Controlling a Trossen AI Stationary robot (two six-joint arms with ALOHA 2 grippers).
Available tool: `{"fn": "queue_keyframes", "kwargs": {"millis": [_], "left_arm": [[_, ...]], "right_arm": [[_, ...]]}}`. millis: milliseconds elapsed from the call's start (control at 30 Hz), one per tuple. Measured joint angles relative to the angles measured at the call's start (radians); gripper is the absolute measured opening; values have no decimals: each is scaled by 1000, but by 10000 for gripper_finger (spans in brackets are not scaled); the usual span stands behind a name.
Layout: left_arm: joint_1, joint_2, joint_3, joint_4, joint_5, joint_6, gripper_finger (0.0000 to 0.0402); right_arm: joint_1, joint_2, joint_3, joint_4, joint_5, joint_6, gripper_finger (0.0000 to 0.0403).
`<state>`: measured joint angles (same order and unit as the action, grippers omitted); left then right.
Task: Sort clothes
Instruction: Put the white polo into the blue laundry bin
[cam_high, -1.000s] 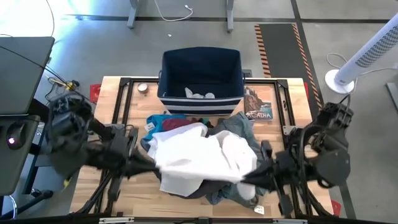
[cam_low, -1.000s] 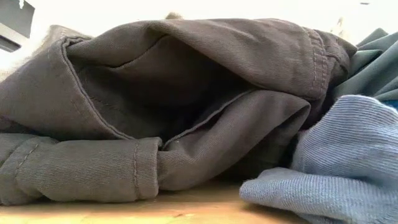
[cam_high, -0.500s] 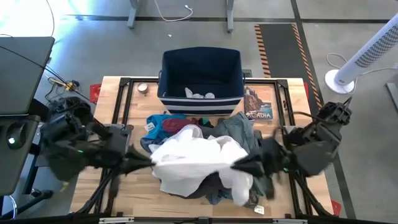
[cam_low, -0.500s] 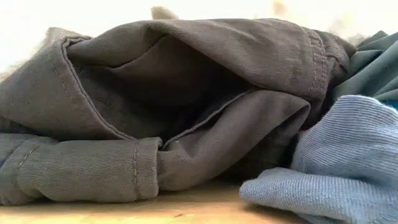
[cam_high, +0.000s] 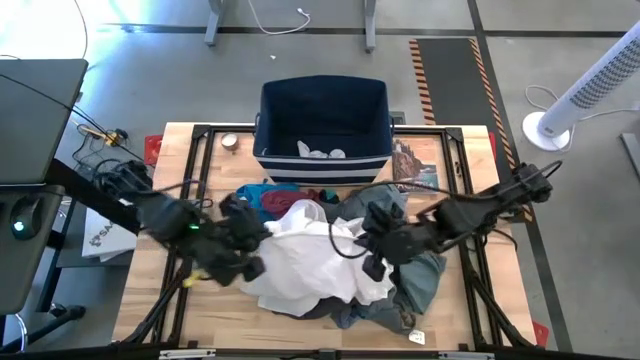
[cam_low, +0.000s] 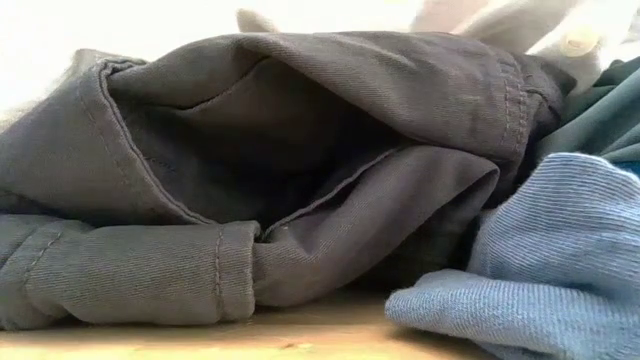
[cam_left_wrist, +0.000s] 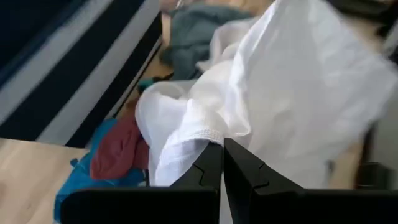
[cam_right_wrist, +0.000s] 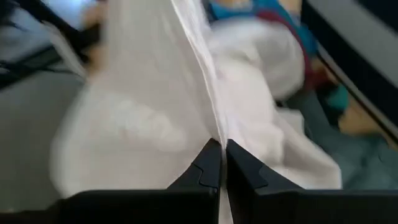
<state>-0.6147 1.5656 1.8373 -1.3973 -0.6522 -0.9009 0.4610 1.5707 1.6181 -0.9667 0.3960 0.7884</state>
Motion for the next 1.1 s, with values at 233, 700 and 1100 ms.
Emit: {"fn": "queue_keyframes", "kwargs": {"millis": [233,700,1100], "left_arm": [[159,-63,-356,403,217,155,0],[288,-109,-744,1039,468,83,32],[296,-195,-722,1099,335,196,177]], "right_arm": [[-37,-10,-207,59,-60,74,0],[31,-179,-499,253,-42,316,28],[57,-219,-510,151,-32,384,149]]}}
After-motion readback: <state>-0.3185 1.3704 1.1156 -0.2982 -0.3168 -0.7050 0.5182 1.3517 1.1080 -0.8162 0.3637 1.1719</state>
